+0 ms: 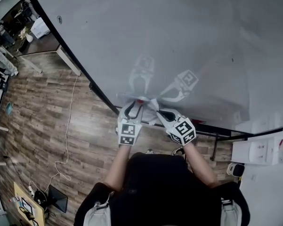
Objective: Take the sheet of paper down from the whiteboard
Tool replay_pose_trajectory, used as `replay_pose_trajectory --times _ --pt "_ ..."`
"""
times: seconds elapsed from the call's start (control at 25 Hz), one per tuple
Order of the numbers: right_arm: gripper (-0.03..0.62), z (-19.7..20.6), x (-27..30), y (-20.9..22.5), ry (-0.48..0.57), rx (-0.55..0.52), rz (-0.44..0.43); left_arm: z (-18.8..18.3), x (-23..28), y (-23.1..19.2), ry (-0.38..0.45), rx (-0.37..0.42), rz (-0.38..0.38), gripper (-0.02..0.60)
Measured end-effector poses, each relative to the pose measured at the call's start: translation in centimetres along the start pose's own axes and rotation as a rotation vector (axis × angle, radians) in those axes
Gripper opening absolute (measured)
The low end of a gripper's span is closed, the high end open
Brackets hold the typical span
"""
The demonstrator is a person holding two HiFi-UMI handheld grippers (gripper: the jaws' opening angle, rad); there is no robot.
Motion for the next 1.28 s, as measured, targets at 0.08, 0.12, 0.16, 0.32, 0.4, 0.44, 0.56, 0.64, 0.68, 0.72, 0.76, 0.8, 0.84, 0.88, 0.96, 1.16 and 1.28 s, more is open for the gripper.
replay_pose_trajectory --times 0.08,0.12,0.16,0.32,0.4,0.44,0.56,0.64,0.68,0.72,0.76,0.8,0.84,0.88,0.96,1.16,1.28 --pt "0.005 -0.1 -0.1 0.0 -0.001 0.001 -0.011 -0.1 0.2 0.2 0.001 -0.01 -0.007 0.148" --pt "0.005 -0.2 -0.1 0.0 -0.004 -0.002 -0.017 -0.1 0.3 0.3 0.004 -0.014 -0.01 0.149" --pt "0.005 -0.3 -0.1 -0.1 -0.007 -0.006 -0.022 -0.1 0.4 0.3 0.006 -0.017 -0.012 0.149" --pt "0.005 -0.3 -0.1 -0.2 -0.013 -0.013 -0.043 -0.2 1.0 0.6 0.01 -0.022 -0.024 0.147" --pt "0.005 -0.3 -0.1 -0.3 -0.013 -0.015 -0.051 -0.2 1.1 0.7 0.016 -0.037 -0.038 0.146" --pt "0.005 -0.3 -0.2 -0.2 -0.013 -0.016 -0.053 -0.2 1.2 0.7 0.019 -0.046 -0.044 0.143" --pt "0.005 -0.3 -0.2 0.1 -0.01 -0.015 -0.056 -0.2 1.3 0.8 0.025 -0.066 -0.053 0.135" --pt "0.005 -0.2 -0.2 0.3 -0.008 -0.013 -0.057 -0.2 1.4 0.8 0.027 -0.068 -0.056 0.135" --pt "0.005 -0.2 -0.2 0.3 -0.007 -0.011 -0.059 -0.2 1.4 0.8 0.026 -0.068 -0.061 0.135" --pt "0.005 -0.2 -0.2 0.3 -0.007 -0.009 -0.061 -0.3 1.4 0.8 0.025 -0.068 -0.068 0.135" --pt "0.005 -0.2 -0.2 0.3 -0.007 -0.007 -0.065 -0.3 1.4 0.9 0.023 -0.067 -0.078 0.135" --pt "0.005 -0.2 -0.2 0.2 -0.007 -0.006 -0.069 -0.3 1.4 1.0 0.021 -0.067 -0.088 0.135" --pt "0.005 -0.2 -0.2 0.2 -0.007 -0.006 -0.073 -0.3 1.4 1.1 0.018 -0.068 -0.099 0.135" --pt "0.005 -0.2 -0.1 0.1 -0.007 -0.006 -0.076 -0.3 1.4 1.1 0.015 -0.071 -0.108 0.135" --pt "0.005 -0.1 0.0 0.2 -0.008 -0.005 -0.079 -0.3 1.5 1.1 0.012 -0.074 -0.114 0.135" --pt "0.005 0.0 -0.1 0.4 -0.005 0.011 -0.083 -0.3 1.3 1.0 -0.001 -0.063 -0.102 0.132" --pt "0.005 0.0 0.0 0.3 -0.004 0.015 -0.086 -0.3 1.2 1.0 0.0 -0.06 -0.105 0.132"
Point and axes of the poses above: the fingertips, and each gripper's own axes: x forward along the fingers, y to its right, z out of its underside, the point moved 8 cm from there along -x, backward along the fingers, and after that the axes turned 4 degrees about -y, right-handed, at the moved point
